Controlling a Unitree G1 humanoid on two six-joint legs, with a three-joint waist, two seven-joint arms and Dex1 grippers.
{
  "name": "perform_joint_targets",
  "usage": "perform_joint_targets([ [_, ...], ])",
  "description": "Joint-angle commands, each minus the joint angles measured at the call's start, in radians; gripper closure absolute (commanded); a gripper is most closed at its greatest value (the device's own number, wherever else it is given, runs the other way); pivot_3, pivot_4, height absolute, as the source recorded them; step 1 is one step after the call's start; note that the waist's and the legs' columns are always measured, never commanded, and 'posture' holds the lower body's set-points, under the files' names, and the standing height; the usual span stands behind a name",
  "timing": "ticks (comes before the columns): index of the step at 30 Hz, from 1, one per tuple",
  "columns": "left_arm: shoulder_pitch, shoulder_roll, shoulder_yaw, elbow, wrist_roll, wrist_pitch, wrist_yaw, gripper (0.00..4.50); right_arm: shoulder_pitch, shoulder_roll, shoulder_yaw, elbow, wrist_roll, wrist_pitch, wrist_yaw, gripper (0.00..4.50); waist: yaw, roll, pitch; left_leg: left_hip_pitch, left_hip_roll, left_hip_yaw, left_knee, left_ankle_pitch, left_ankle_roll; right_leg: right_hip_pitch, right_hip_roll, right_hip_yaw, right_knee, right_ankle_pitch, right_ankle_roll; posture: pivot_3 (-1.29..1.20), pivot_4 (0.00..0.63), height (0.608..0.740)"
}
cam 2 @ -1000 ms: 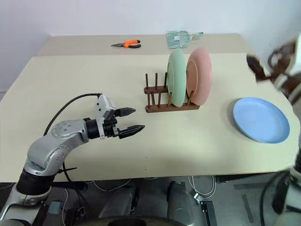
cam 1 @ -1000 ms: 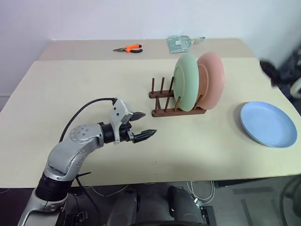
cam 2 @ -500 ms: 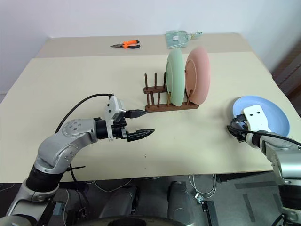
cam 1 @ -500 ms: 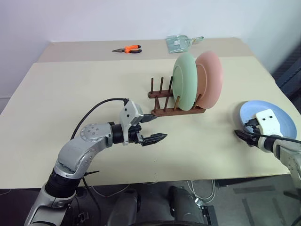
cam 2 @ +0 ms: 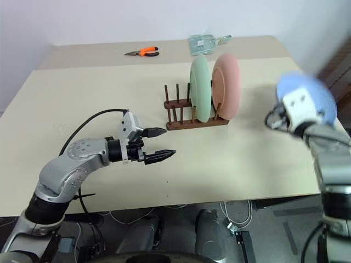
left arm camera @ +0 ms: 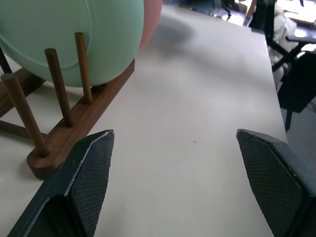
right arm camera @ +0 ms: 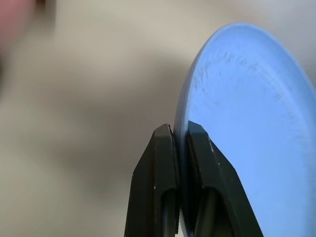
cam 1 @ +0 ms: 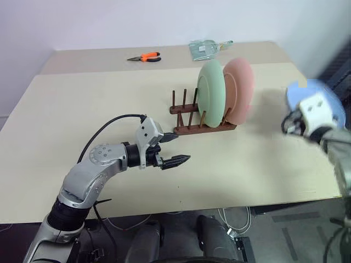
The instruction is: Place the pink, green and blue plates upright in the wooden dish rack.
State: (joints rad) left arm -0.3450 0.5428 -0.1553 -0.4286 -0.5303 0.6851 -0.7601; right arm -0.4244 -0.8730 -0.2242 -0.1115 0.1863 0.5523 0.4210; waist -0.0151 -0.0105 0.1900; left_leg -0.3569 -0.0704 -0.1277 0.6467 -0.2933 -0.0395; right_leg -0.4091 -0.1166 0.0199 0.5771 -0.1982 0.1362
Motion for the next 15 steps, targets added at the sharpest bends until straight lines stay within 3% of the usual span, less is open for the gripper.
perform_joint_targets([
  [1,-0.001,0.019,0.047,0.009,0.010,-0.030,-0.005,0.41,-0.308,0.063,-0.102,-0.155,0.230,0.064,0.011,4.49,-0.002,0.001,0.000,0.000,0.000,0.000,-0.001,0.000,0.000,0.000,0.000,0.000,0.000,0.000,0.000,0.00,0.150,0.740],
  [5,-0.001,0.031,0.065,0.038,0.023,-0.049,-0.006,0.41,-0.534,0.196,-0.126,-0.212,0.490,0.219,-0.003,4.49,0.007,-0.007,-0.003,0.000,0.002,-0.007,-0.003,0.000,0.000,0.000,0.003,-0.004,0.000,0.002,-0.002,0.00,0.150,0.740],
  [8,0.003,0.047,0.091,0.057,0.029,-0.059,-0.008,0.41,-0.652,0.424,-0.125,-0.225,0.803,0.343,-0.144,4.49,0.005,-0.010,-0.005,-0.002,0.002,-0.011,-0.003,0.000,0.000,0.001,0.001,-0.006,-0.001,0.001,-0.004,0.00,0.150,0.740],
  [11,0.012,0.064,0.112,0.069,0.031,-0.063,-0.013,0.41,-0.674,0.595,-0.134,-0.184,0.974,0.398,-0.331,4.49,0.004,-0.008,-0.004,-0.002,-0.001,-0.011,-0.002,0.000,0.000,-0.001,-0.001,-0.002,0.001,0.002,-0.004,0.00,0.150,0.740],
  [15,0.033,0.090,0.142,0.075,0.036,-0.071,-0.015,0.41,-0.628,0.743,-0.117,-0.131,1.111,0.409,-0.540,4.49,0.004,-0.007,-0.004,-0.002,-0.001,-0.012,-0.003,0.001,-0.001,-0.004,0.000,-0.003,0.003,0.002,-0.004,0.00,0.150,0.740],
])
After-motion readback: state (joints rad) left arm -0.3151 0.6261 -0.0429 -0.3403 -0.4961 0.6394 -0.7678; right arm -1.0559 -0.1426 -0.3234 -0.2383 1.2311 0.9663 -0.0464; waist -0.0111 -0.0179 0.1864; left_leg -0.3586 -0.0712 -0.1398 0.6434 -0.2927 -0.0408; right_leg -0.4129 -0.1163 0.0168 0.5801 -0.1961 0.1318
